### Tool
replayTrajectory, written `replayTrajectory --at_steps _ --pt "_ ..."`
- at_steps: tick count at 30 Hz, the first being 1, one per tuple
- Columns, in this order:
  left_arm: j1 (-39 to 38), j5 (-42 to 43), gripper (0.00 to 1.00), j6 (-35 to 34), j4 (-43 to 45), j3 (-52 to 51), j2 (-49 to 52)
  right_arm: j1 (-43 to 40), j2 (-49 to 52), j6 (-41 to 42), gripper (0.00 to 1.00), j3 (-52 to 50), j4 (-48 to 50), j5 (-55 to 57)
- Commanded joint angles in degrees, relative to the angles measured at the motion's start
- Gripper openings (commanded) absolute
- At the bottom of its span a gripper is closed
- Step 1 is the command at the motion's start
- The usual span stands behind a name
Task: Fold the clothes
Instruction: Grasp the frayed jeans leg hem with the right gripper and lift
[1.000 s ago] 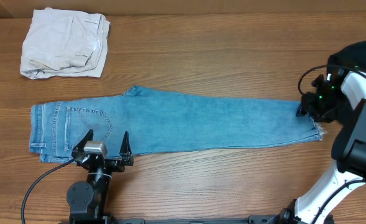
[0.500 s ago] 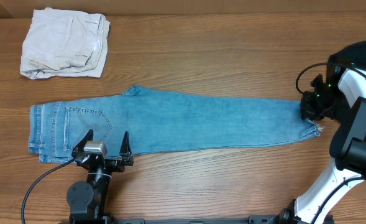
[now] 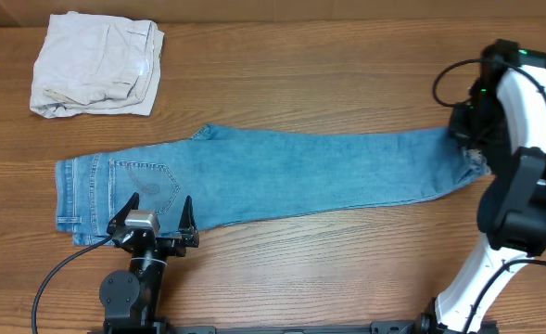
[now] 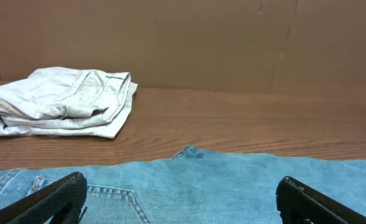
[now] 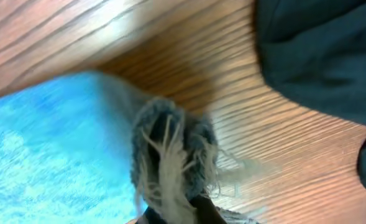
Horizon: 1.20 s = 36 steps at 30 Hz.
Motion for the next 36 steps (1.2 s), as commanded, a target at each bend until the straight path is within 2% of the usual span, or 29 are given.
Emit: replayTrajectory --at_steps 1,11,24,36 --pt "0.3 -0.3 1.00 0.9 -0.2 -0.2 -0.5 4.6 -2.1 4.7 0.04 1.7 -0.7 2.9" --pt "0.3 -0.3 1.00 0.9 -0.2 -0.2 -0.5 14.8 -2.1 10.4 0.04 1.7 -5.6 1.0" --pt "0.3 -0.3 1.00 0.9 -0.2 -0.2 -0.5 16.7 -2.1 11.1 0.04 1.7 -6.6 -12.5" --pt "0.3 -0.3 1.00 0.9 -0.2 -0.2 -0.5 21.7 -2.1 11.1 0.04 1.5 -5.6 -13.1"
